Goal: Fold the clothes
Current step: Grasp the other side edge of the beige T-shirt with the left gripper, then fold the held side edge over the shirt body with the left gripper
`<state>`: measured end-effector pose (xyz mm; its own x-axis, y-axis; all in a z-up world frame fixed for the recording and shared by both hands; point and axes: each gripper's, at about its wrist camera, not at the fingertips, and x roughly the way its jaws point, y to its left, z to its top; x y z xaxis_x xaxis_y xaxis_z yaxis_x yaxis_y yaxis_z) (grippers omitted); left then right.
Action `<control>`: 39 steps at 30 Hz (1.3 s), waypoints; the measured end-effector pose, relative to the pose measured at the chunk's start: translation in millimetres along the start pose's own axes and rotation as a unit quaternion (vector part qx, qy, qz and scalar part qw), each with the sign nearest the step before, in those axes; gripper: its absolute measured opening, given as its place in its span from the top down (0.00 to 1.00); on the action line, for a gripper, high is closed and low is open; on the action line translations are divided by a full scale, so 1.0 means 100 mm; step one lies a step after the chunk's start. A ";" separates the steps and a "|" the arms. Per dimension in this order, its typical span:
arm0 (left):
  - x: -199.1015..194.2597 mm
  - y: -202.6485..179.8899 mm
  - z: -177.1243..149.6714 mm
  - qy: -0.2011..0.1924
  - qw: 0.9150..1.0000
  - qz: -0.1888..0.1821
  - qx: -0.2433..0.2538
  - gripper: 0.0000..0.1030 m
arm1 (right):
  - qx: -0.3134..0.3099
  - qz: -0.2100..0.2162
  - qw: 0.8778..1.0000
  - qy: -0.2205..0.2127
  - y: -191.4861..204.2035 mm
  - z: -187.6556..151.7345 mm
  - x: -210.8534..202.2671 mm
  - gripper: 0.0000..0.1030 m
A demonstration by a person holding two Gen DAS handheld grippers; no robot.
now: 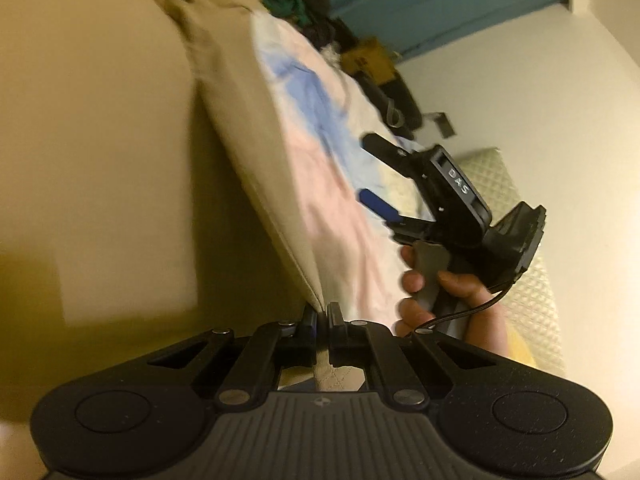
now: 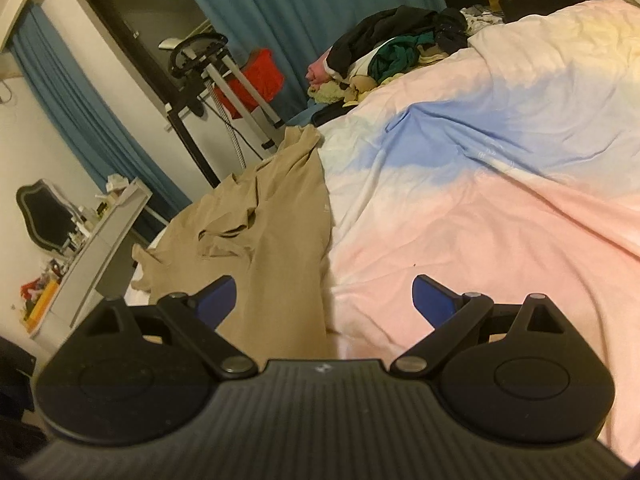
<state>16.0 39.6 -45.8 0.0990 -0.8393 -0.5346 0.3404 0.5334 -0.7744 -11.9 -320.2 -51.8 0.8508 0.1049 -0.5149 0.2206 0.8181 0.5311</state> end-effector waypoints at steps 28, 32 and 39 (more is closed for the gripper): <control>0.67 0.78 2.27 -0.230 0.930 0.285 -0.039 0.21 | -0.078 -0.040 0.995 -0.044 0.36 -0.11 0.50 0.07; 1.02 0.82 2.79 -0.254 0.912 0.322 0.024 0.15 | -0.087 -0.036 0.995 -0.043 0.35 -0.12 0.75 0.07; 1.72 0.72 3.23 -0.227 0.865 0.426 0.134 0.45 | -0.093 -0.025 0.995 -0.029 0.26 -0.11 1.21 0.07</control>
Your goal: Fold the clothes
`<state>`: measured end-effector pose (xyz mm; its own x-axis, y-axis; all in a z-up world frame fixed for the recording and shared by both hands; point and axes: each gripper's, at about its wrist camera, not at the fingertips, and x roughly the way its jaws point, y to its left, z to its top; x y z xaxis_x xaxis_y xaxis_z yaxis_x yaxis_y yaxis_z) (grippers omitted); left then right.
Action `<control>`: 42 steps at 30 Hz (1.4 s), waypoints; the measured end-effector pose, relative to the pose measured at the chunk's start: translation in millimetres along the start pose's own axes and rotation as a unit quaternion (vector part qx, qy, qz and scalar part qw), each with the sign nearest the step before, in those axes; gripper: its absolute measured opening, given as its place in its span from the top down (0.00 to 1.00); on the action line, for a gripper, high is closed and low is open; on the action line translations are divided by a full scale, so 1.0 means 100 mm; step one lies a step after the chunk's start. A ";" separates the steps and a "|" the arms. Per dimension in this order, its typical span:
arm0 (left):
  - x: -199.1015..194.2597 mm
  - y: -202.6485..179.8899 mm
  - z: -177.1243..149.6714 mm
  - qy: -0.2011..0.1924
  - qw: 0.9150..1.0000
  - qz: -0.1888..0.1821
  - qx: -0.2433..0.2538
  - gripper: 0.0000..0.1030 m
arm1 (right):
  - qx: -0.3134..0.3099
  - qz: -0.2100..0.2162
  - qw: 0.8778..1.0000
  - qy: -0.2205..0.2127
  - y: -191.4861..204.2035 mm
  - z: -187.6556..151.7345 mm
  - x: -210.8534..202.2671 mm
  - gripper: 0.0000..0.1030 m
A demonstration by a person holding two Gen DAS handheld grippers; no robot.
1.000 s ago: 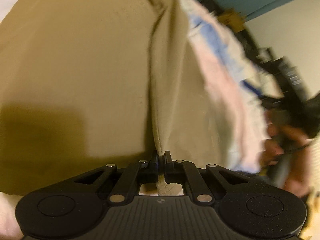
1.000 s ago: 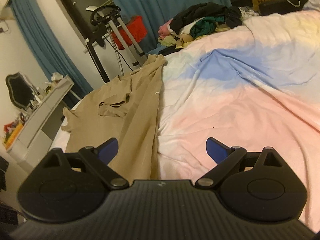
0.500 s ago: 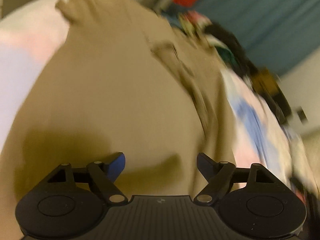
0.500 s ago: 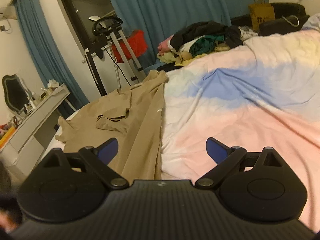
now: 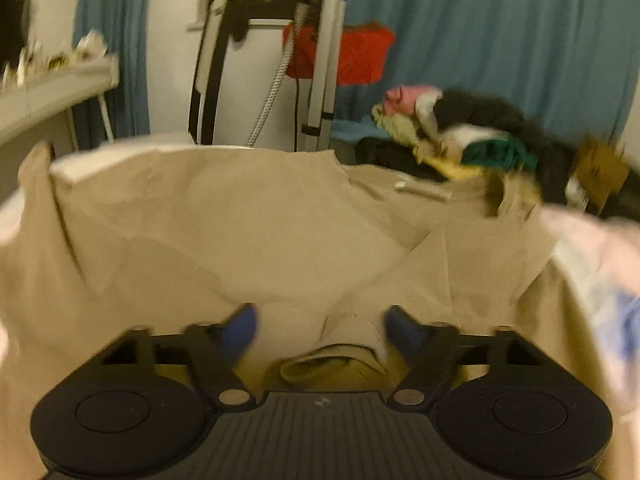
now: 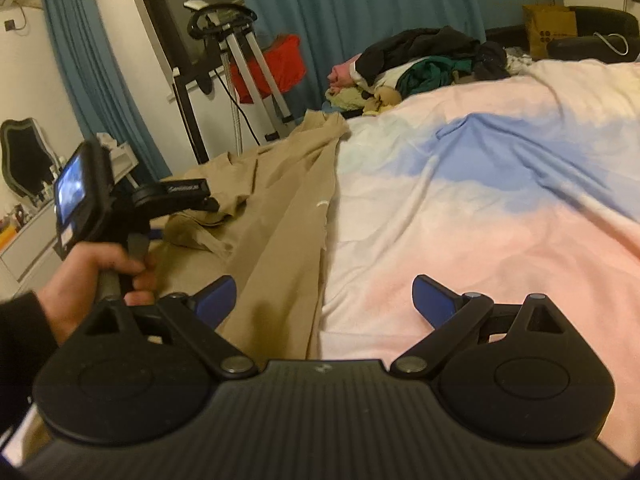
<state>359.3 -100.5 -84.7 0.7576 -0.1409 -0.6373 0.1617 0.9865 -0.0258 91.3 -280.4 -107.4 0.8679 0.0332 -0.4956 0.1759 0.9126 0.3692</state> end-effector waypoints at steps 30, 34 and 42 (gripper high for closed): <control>-2.06 0.68 -1.20 0.120 0.977 -0.145 -0.103 0.29 | 0.026 0.029 0.999 -0.012 -0.08 0.00 0.02 0.07; -2.45 0.75 -1.84 0.183 0.952 -0.198 -0.143 0.31 | 0.009 0.032 0.999 -0.011 0.00 -0.02 -0.19 0.07; -2.83 0.53 -2.45 0.231 0.940 -0.244 -0.066 0.39 | 0.006 0.022 1.000 -0.017 0.12 -0.05 -0.92 0.07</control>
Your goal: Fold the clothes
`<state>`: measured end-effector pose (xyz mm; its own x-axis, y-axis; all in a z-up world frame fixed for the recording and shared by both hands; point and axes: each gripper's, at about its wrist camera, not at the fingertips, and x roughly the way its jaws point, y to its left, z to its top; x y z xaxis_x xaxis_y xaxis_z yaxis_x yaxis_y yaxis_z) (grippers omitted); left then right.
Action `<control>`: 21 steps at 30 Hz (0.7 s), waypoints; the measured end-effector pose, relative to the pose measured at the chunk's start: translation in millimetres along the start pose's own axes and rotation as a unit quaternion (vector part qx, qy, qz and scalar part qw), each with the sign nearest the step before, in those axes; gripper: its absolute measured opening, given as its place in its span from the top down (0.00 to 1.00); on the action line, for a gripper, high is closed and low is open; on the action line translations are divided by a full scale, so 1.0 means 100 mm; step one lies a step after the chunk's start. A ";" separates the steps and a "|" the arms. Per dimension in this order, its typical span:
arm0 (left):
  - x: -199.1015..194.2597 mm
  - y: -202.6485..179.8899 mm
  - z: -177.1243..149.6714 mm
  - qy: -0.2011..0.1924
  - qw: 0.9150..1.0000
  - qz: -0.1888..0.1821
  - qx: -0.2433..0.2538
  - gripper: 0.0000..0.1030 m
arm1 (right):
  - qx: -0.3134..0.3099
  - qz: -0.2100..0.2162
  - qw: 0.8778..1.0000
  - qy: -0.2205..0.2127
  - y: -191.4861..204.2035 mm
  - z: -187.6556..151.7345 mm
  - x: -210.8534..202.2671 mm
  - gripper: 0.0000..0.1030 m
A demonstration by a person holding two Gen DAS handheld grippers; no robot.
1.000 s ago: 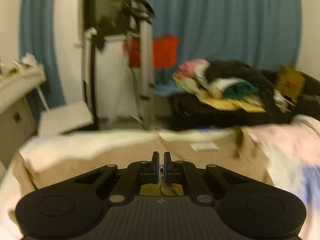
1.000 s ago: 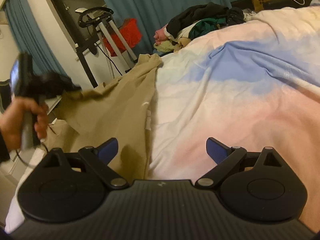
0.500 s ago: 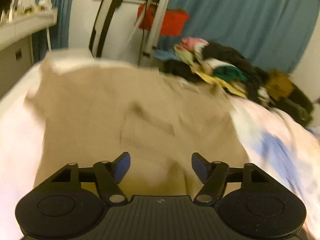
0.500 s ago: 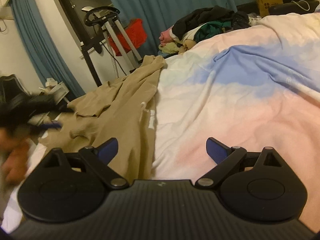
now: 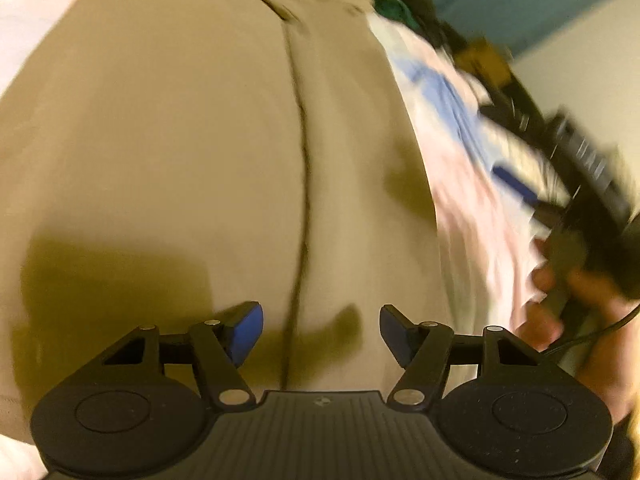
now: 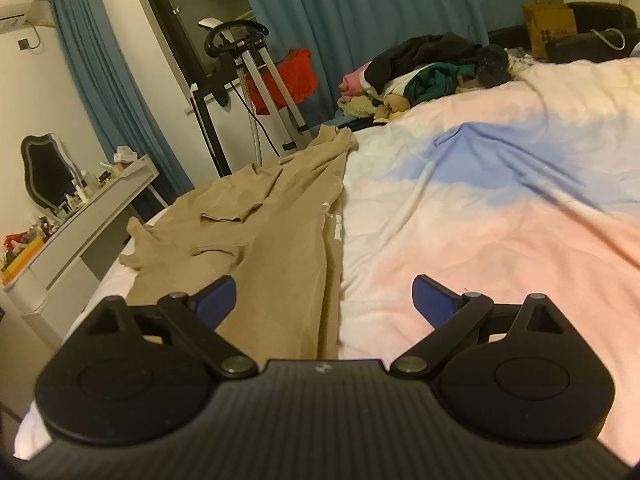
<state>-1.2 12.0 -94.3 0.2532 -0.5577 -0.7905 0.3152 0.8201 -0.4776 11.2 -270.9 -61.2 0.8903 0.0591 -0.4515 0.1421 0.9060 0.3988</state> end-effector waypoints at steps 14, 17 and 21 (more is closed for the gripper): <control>-0.47 0.03 -0.36 -0.043 0.997 0.045 0.035 0.98 | -0.028 -0.024 0.999 -0.008 0.43 -0.03 -0.39 0.07; -0.47 0.02 -0.42 -0.040 0.996 0.066 0.042 0.97 | -0.045 -0.030 0.998 -0.011 0.60 -0.03 -0.46 0.07; -0.60 -0.06 -0.43 -0.064 0.994 0.066 0.059 0.85 | -0.057 -0.023 0.998 -0.019 0.83 -0.02 -0.61 0.07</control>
<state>-57.4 45.9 -60.8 0.4118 -0.4637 -0.7844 0.3739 0.8710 -0.3186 -31.7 -199.1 -2.2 0.9002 0.0021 -0.4354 0.1353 0.9491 0.2843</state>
